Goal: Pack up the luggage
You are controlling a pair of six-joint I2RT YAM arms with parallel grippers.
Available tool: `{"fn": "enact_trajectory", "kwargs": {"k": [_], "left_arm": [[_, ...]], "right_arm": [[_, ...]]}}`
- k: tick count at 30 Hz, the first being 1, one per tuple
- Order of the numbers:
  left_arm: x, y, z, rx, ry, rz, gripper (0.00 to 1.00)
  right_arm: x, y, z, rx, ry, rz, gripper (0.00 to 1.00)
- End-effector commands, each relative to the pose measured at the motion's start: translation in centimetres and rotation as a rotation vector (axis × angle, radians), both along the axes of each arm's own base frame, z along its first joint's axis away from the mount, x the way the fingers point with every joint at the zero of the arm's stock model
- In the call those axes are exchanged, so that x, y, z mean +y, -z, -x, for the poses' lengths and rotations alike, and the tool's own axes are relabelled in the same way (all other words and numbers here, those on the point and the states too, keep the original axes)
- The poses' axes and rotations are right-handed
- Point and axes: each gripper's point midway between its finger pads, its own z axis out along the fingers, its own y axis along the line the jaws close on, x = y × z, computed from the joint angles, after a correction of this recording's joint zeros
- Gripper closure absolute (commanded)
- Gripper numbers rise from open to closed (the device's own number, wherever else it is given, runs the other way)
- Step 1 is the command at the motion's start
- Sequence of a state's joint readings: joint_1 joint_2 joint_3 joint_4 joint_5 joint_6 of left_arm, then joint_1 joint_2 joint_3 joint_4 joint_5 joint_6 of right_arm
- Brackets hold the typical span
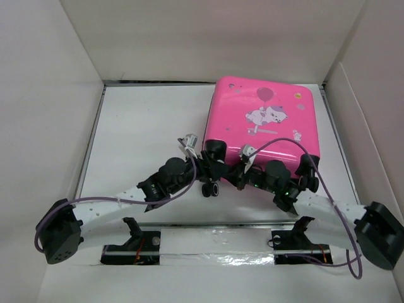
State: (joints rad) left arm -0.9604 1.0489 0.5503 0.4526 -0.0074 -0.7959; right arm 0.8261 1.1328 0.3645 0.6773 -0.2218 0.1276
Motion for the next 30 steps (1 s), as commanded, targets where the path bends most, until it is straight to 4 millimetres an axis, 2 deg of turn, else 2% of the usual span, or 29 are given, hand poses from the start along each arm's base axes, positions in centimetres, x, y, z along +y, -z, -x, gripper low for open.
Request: {"fn": "enact_trajectory", "kwargs": {"k": [1, 2, 3, 4, 5, 7, 8, 9, 10, 11, 12, 13, 15, 18, 19, 20, 21, 24, 25, 26, 27, 28, 29, 30], "left_arm": [[-3.1, -6.9, 3.9, -0.200, 0.180, 0.213, 1.00], [-4.0, -7.5, 4.3, -0.208, 0.203, 0.244, 1.00], [-5.0, -7.4, 4.7, -0.204, 0.229, 0.251, 1.00], [-6.6, -5.8, 5.3, -0.177, 0.287, 0.227, 1.00], [-7.7, -7.7, 5.2, -0.204, 0.307, 0.272, 1.00], [-9.4, -7.6, 5.1, -0.212, 0.350, 0.267, 1.00], [-10.0, -9.4, 4.9, -0.247, 0.355, 0.295, 1.00], [-10.3, -9.8, 4.8, -0.260, 0.361, 0.298, 1.00], [-10.8, -9.7, 4.8, -0.263, 0.375, 0.291, 1.00], [-11.0, -10.6, 4.8, -0.278, 0.382, 0.311, 1.00], [-11.1, -10.7, 4.9, -0.281, 0.386, 0.318, 1.00], [-11.0, -10.9, 5.1, -0.283, 0.391, 0.327, 1.00], [-10.6, -10.7, 5.3, -0.269, 0.388, 0.350, 1.00], [-9.9, -10.6, 5.6, -0.254, 0.381, 0.392, 1.00], [-9.5, -10.4, 5.7, -0.252, 0.373, 0.400, 1.00], [-9.4, -10.4, 5.7, -0.251, 0.370, 0.404, 1.00], [-9.2, -10.3, 5.7, -0.244, 0.366, 0.409, 1.00], [-8.3, -9.9, 5.4, -0.248, 0.340, 0.410, 1.00], [-7.8, -10.4, 5.2, -0.250, 0.318, 0.418, 1.00], [-7.4, -9.4, 4.7, -0.234, 0.292, 0.391, 1.00], [-7.0, -9.6, 4.5, -0.251, 0.286, 0.393, 1.00], [-6.6, -9.6, 3.9, -0.245, 0.265, 0.387, 1.00], [-6.4, -8.7, 3.6, -0.225, 0.254, 0.357, 0.96], [-6.1, -8.1, 3.2, -0.213, 0.241, 0.340, 0.92]], "right_arm": [[-5.6, -5.1, -4.3, -0.042, 0.153, -0.122, 1.00], [-6.2, -5.2, -4.2, -0.038, 0.138, -0.109, 1.00], [-7.6, -5.4, -4.6, -0.038, 0.172, -0.103, 1.00], [-8.0, -5.4, -4.5, -0.035, 0.169, -0.106, 1.00], [-8.0, -5.2, -4.1, -0.028, 0.145, -0.108, 1.00], [-7.4, -4.0, -3.0, 0.012, 0.101, -0.109, 1.00], [-7.0, -3.6, -2.5, 0.028, 0.083, -0.119, 1.00], [-5.8, -4.1, -1.6, 0.008, 0.045, -0.151, 1.00], [-5.1, -3.1, -1.1, 0.055, 0.031, -0.166, 1.00], [-4.4, -2.5, -0.6, 0.066, 0.016, -0.173, 1.00], [-3.6, -3.3, -0.7, 0.042, 0.008, -0.201, 1.00], [-1.9, -2.2, 0.0, 0.086, -0.034, -0.182, 1.00], [0.4, -5.1, 0.0, 0.030, -0.072, -0.251, 1.00], [4.2, -7.5, 0.1, -0.003, -0.117, -0.321, 1.00], [5.5, -6.8, 0.1, 0.021, -0.130, -0.315, 1.00], [5.9, -8.3, 0.3, 0.002, -0.145, -0.350, 1.00], [6.7, -9.1, -0.4, -0.013, -0.147, -0.378, 1.00], [7.7, -9.2, -0.3, 0.024, -0.165, -0.419, 0.99], [7.5, -8.4, -0.2, 0.044, -0.160, -0.409, 0.93], [6.9, -7.8, -0.5, 0.052, -0.134, -0.397, 0.85], [6.3, -6.8, -0.8, 0.072, -0.092, -0.357, 0.65], [5.8, -5.7, -0.9, 0.069, -0.066, -0.305, 0.55], [5.1, -4.8, -1.0, 0.082, -0.036, -0.270, 0.49], [4.3, -3.5, -1.4, 0.109, 0.018, -0.228, 0.36]]}}
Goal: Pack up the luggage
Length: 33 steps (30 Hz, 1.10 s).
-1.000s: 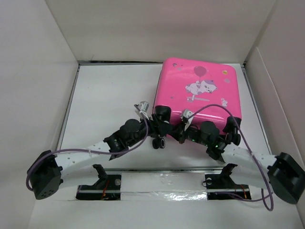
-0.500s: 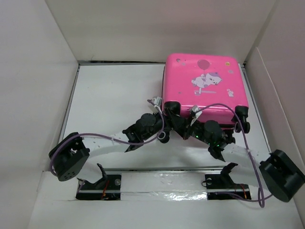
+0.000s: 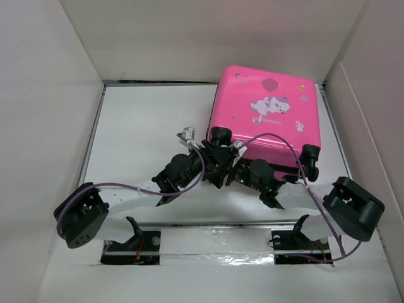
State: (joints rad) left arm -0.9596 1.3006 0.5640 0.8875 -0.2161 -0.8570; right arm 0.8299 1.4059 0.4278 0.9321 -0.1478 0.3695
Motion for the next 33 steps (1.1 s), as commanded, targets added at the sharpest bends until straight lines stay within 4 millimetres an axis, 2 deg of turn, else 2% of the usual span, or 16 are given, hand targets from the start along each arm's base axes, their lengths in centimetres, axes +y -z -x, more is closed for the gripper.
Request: {"fn": "enact_trajectory", "kwargs": {"k": [1, 2, 3, 5, 6, 7, 8, 9, 11, 15, 17, 19, 20, 22, 27, 33], "left_arm": [[-3.4, -5.9, 8.2, -0.174, 0.412, 0.114, 0.86], [-3.0, -4.8, 8.0, -0.146, 0.409, 0.106, 0.69], [-2.6, -4.6, 7.7, -0.136, 0.406, 0.105, 0.61], [-1.9, -3.7, 7.4, -0.109, 0.414, 0.108, 0.46], [-1.8, -3.5, 7.7, -0.105, 0.424, 0.111, 0.42], [-1.6, -3.4, 7.5, -0.105, 0.422, 0.110, 0.40], [-1.4, -3.1, 7.7, -0.102, 0.427, 0.107, 0.35], [-1.2, -3.1, 7.3, -0.105, 0.416, 0.102, 0.33], [-0.9, -3.0, 7.1, -0.108, 0.409, 0.092, 0.27], [-0.9, -2.8, 7.1, -0.105, 0.412, 0.089, 0.21], [-0.9, -2.8, 7.0, -0.102, 0.418, 0.096, 0.21], [-1.2, -2.6, 7.2, -0.095, 0.441, 0.101, 0.21], [-1.1, -2.8, 7.0, -0.094, 0.437, 0.107, 0.20], [-1.2, -2.6, 7.0, -0.088, 0.442, 0.106, 0.21], [-1.1, -2.1, 7.3, -0.078, 0.451, 0.104, 0.21], [-0.7, -1.7, 6.9, -0.069, 0.441, 0.099, 0.22]], "right_arm": [[0.5, -4.9, 1.8, -0.090, -0.038, -0.072, 0.31], [-0.6, -3.8, 1.7, -0.077, -0.014, -0.039, 0.28], [-1.4, -2.5, 1.7, -0.048, 0.014, 0.010, 0.22], [-3.2, -2.5, 1.7, -0.054, 0.062, 0.034, 0.16], [-3.8, -1.4, 1.9, -0.030, 0.075, 0.082, 0.12], [-4.3, -1.3, 2.0, -0.040, 0.076, 0.106, 0.11], [-5.0, -2.0, 2.1, -0.057, 0.088, 0.105, 0.11], [-5.6, -1.2, 2.4, -0.037, 0.092, 0.149, 0.10], [-6.9, -1.8, 2.7, -0.056, 0.114, 0.187, 0.08], [-8.9, -4.2, 1.9, -0.101, 0.194, 0.156, 0.02], [-8.7, -5.7, 1.5, -0.130, 0.197, 0.132, 0.01], [-8.2, -5.7, 1.0, -0.125, 0.191, 0.148, 0.00], [-7.9, -6.7, 0.6, -0.133, 0.198, 0.141, 0.00], [-7.5, -6.6, 0.1, -0.127, 0.199, 0.154, 0.00], [-7.0, -8.7, -1.0, -0.161, 0.241, 0.070, 0.00], [-6.7, -10.0, -1.3, -0.164, 0.251, 0.077, 0.00]]}}
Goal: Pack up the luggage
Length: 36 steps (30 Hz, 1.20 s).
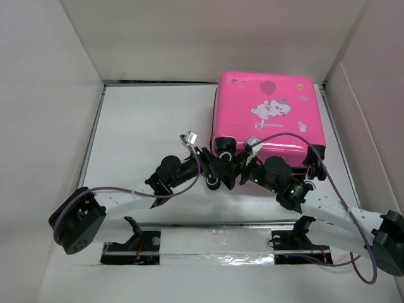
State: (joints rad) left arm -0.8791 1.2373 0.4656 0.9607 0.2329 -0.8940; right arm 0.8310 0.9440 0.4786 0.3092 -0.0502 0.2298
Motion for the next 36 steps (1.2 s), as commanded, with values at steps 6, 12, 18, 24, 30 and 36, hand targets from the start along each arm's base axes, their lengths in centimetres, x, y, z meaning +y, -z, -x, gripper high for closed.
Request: {"fn": "enact_trajectory", "kwargs": {"k": [6, 12, 18, 24, 30, 36], "left_arm": [[0.6, -0.9, 0.3, -0.026, 0.025, 0.036, 0.31], [0.2, -0.8, 0.4, -0.025, 0.043, 0.026, 0.34], [-0.3, -0.5, 0.5, -0.017, 0.067, 0.011, 0.32], [-0.3, -0.3, 0.3, -0.011, 0.061, -0.010, 0.26], [-0.6, -0.5, 0.4, -0.014, 0.076, 0.001, 0.25], [-0.7, -0.5, 0.8, -0.012, 0.098, 0.014, 0.27]], "right_arm": [[-2.8, -4.9, -3.2, -0.093, 0.221, -0.037, 0.00], [-2.6, -5.2, -3.1, -0.083, 0.225, -0.032, 0.00], [-0.9, -6.9, -3.8, -0.116, 0.197, -0.023, 0.00], [-1.0, -7.6, -3.7, -0.129, 0.225, 0.036, 0.00], [-0.4, -7.6, -4.3, -0.138, 0.235, 0.047, 0.00], [-0.5, -6.8, -5.8, -0.147, 0.312, 0.043, 0.12]]}}
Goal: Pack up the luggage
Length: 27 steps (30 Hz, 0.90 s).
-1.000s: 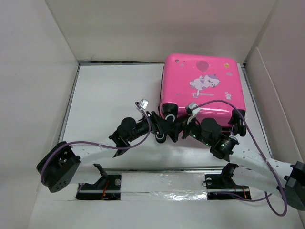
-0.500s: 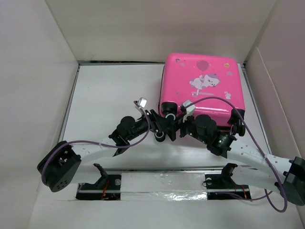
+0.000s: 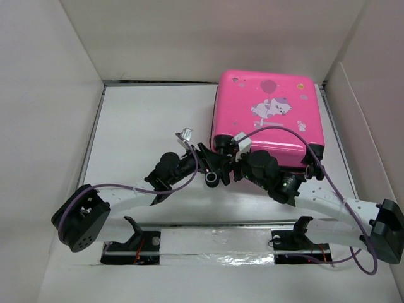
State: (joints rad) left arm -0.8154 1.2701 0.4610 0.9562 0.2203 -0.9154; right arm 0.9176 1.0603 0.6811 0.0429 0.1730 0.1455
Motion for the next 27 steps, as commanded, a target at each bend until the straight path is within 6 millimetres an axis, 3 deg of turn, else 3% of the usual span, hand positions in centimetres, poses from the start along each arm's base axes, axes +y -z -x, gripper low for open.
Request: {"fn": "enact_trajectory", "kwargs": {"k": [1, 3, 7, 11, 15, 18, 22, 25, 27], "left_arm": [[-1.9, -1.8, 3.4, -0.056, 0.179, 0.035, 0.27], [-1.8, -1.6, 3.4, -0.050, 0.179, 0.033, 0.29], [-1.7, -1.1, 3.5, -0.041, 0.177, 0.025, 0.32], [-1.7, -1.0, 3.6, -0.039, 0.184, 0.022, 0.39], [-1.8, -0.9, 3.8, -0.038, 0.194, 0.023, 0.40], [-1.8, -0.6, 4.0, -0.033, 0.202, 0.016, 0.40], [-1.6, -0.1, 3.8, -0.029, 0.190, -0.003, 0.40], [-1.4, 0.3, 3.9, -0.028, 0.187, -0.021, 0.40], [-1.3, 0.7, 3.7, -0.022, 0.174, -0.041, 0.40]], "right_arm": [[-0.8, -7.4, -4.3, -0.205, 0.196, -0.186, 0.12], [-1.0, -8.7, -4.4, -0.242, 0.208, -0.247, 0.14], [-1.1, -9.3, -4.5, -0.267, 0.223, -0.291, 0.21], [-0.4, -9.8, -4.5, -0.268, 0.201, -0.320, 0.07], [0.0, -9.8, -4.7, -0.266, 0.183, -0.335, 0.09], [0.1, -10.2, -4.5, -0.275, 0.179, -0.368, 0.31], [-0.2, -10.3, -4.8, -0.280, 0.191, -0.372, 0.35], [-0.4, -10.4, -4.7, -0.285, 0.196, -0.391, 0.73], [-0.6, -10.2, -4.7, -0.286, 0.204, -0.394, 0.84]]}}
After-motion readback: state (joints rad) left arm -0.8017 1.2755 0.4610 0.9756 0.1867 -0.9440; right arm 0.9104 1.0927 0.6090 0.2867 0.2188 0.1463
